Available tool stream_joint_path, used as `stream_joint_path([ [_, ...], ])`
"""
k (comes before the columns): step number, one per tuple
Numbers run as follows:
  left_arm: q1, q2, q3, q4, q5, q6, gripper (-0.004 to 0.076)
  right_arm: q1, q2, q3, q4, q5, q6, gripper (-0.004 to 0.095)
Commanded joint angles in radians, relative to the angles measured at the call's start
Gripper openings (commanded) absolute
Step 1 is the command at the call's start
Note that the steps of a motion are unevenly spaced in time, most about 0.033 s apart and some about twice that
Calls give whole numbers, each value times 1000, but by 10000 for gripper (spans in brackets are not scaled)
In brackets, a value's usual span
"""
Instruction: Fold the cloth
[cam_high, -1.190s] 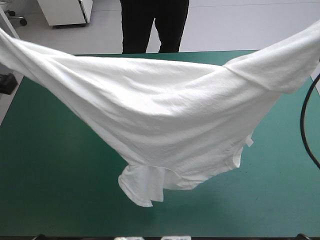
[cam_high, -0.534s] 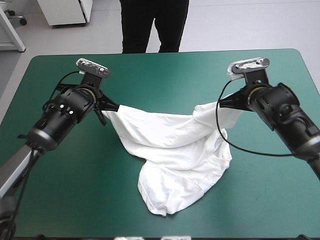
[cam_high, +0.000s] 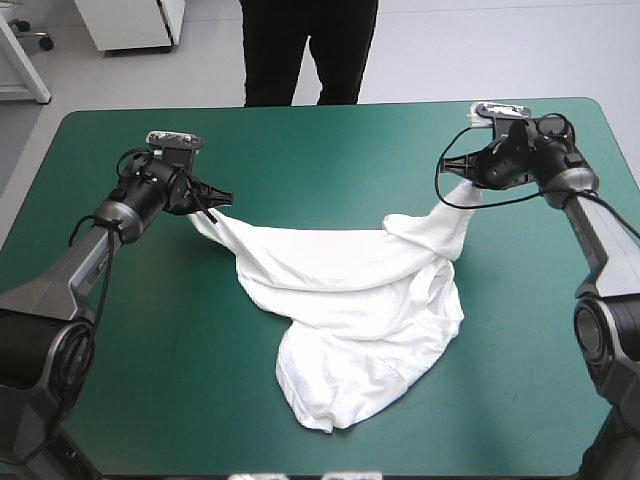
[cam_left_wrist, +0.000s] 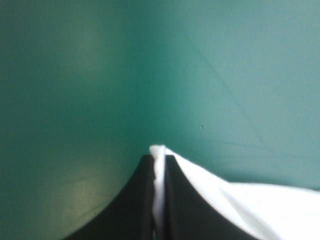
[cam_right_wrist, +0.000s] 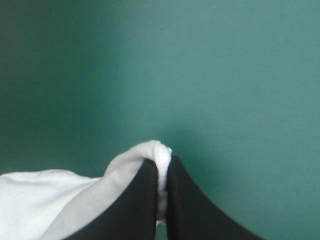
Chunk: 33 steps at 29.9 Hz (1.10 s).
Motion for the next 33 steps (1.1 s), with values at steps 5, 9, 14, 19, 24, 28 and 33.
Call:
stream_joint_path([
  [5,4,43,-34,-53,-56,-17,-8,-27,92,-152,28,48,-31,0],
  [9,4,53,-35,-47,-39,24,85,-27,102,-156,32,56,-66,235],
  [14,8,32,-76,-72,16,77,438,-35,102,-201,111,108,-77,661],
  [19,20,-66,-124,-40,114,148,577,-35,50,-250,107,178,-77,626],
  [24,32,-207,-124,-20,188,182,577,-35,-56,-250,95,233,-88,536],
  [28,32,-316,-124,-36,268,206,578,-31,-152,-250,93,348,-92,536],
  [33,32,-397,-120,-33,298,206,578,-27,-251,-236,100,379,-99,536],
])
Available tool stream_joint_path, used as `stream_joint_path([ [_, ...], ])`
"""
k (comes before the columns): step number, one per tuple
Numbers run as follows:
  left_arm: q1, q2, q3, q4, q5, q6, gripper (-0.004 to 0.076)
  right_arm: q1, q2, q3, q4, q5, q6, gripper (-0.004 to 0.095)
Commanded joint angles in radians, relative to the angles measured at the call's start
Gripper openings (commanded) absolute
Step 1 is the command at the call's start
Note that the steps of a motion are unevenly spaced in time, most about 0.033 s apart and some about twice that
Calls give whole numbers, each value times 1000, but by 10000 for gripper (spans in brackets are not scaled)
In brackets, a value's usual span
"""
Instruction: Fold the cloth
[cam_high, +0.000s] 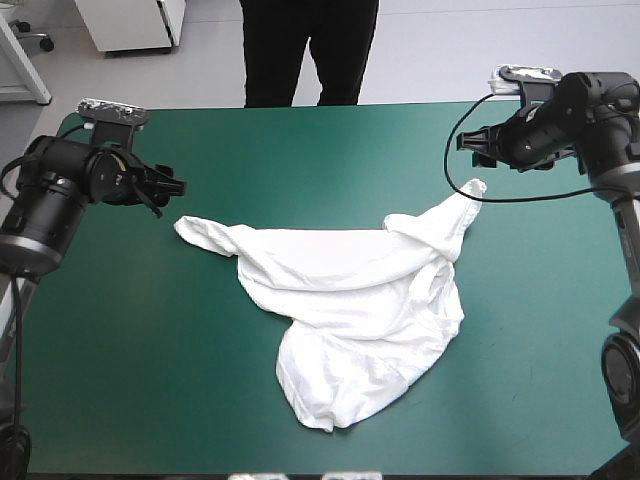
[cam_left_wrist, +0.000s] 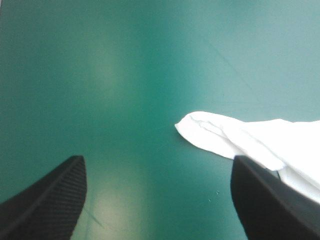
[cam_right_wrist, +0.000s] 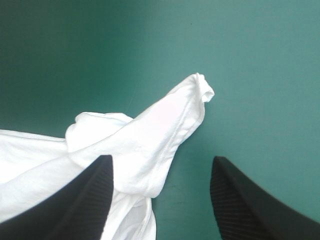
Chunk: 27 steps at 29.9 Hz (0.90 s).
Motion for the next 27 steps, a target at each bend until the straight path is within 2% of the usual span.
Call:
stream_joint_path([
  [1,0,-62,-29,11,-27,1,578,-3,-106,-18,5,3,-17,536],
  [7,4,-12,-29,-20,-11,-1,578,-3,-124,-18,-6,5,-17,536],
  [14,108,131,-33,-182,-48,54,575,-3,-124,-18,5,5,-15,536],
  [22,141,286,-33,-230,-120,113,496,-3,-124,-18,9,5,-15,536],
  [27,141,370,-33,-236,-146,113,489,-3,-124,-18,14,5,-15,536],
])
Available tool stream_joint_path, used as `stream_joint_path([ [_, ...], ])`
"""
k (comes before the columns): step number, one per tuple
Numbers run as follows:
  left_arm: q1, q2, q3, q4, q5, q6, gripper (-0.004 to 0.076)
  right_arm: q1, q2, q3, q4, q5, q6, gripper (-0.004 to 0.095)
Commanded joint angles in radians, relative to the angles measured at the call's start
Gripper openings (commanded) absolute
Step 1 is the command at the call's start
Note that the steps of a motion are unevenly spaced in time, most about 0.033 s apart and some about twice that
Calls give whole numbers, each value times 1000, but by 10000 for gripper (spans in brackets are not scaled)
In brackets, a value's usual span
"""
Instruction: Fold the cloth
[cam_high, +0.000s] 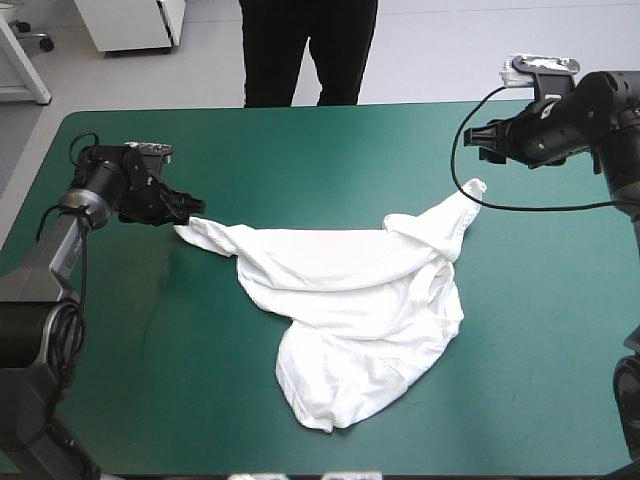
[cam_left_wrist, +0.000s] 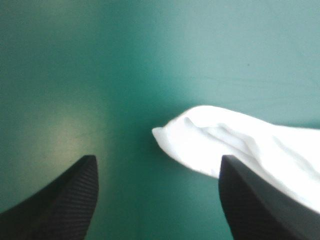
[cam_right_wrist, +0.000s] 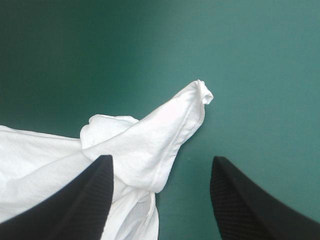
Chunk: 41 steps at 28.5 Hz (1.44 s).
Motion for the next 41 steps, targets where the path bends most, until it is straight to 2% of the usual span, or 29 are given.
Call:
stream_joint_path([
  [1,0,0,-33,-25,-62,0,489,-3,-43,-22,9,-3,-8,536],
  [9,0,95,-79,-41,-82,3,470,-3,-41,-22,9,-3,-8,534],
  [12,0,110,-85,-64,-100,16,426,-3,-41,-22,11,-3,-8,534],
  [15,-2,117,-85,-132,-100,86,271,-3,-41,-22,11,-3,-8,523],
  [16,-2,118,-85,-158,-96,108,173,-3,-41,-22,13,-3,-8,519],
  [18,-2,121,-85,-168,-87,119,32,-3,-41,-22,13,-1,-8,514],
  [19,-2,123,-85,-166,-75,131,-4,-3,-41,-22,13,-1,-6,513],
  [25,-2,134,-81,-166,-36,136,-9,27,-62,24,54,0,2,515],
  [31,-2,134,-80,-166,-37,136,-9,167,-151,290,-89,0,46,522],
  [32,-2,134,-80,-166,-41,136,-9,200,-161,373,-89,0,62,552],
  [36,-2,134,-80,-168,-41,136,-9,246,-164,493,-87,0,114,587],
  [38,-2,134,-80,-168,-43,136,-9,278,-165,579,-132,-45,149,587],
  [41,-2,134,-80,-168,-49,136,-9,312,-165,651,-132,-134,158,586],
])
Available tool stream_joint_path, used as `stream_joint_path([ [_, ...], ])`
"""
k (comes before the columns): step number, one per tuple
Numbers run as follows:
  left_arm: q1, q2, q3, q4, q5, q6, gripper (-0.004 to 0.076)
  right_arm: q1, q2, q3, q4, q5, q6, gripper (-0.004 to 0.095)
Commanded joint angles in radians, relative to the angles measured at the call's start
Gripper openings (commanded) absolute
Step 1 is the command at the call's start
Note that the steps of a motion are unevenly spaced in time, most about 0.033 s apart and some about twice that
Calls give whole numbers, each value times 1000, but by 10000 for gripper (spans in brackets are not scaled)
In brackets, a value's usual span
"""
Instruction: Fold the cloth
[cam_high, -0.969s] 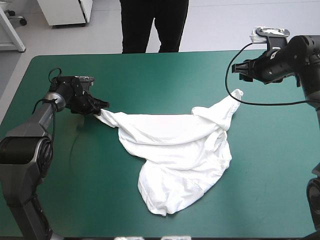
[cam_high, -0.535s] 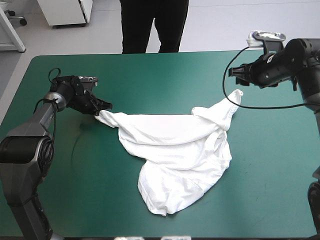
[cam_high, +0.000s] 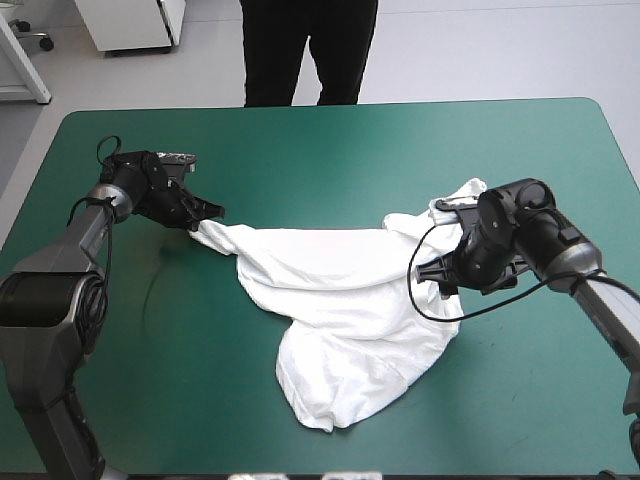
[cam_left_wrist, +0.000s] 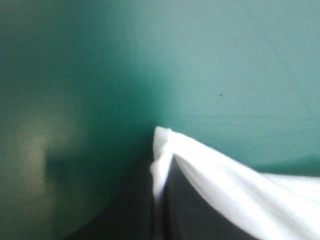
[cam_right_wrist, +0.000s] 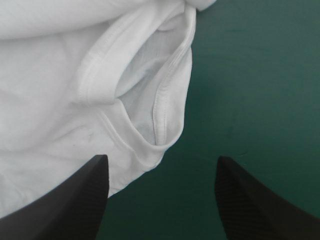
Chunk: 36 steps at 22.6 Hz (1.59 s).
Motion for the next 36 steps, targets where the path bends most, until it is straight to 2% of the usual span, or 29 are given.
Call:
stream_joint_path([
  [1,-2,-42,-19,-16,-3,-2,-9,37,-42,58,-13,-118,22,586],
  [10,-2,-42,-19,-20,-9,-2,-9,63,-39,323,3,-368,116,583],
  [11,-2,-42,-19,-20,-9,-2,-9,63,-26,333,21,-395,116,548],
  [13,-2,-42,-19,-20,-9,-2,-9,63,19,333,52,-397,104,435],
  [16,-2,-42,-19,-20,15,-2,-9,63,65,333,118,-378,62,170],
  [18,-2,-44,-19,-33,35,-6,-9,63,65,333,116,-356,60,-13],
  [21,-2,-69,-19,-43,56,-9,-9,63,37,314,97,-321,48,-17],
  [27,-2,-220,-20,-42,103,9,-9,63,-89,176,-34,-222,69,-17],
  [29,-2,-283,-20,-33,125,16,-9,63,-133,95,-91,-172,69,-17],
  [32,-2,-472,-20,16,170,16,-9,63,-210,-137,-223,-36,69,-17],
  [36,-2,-665,-37,16,150,11,-9,63,-252,-368,-338,-1,17,-17],
])
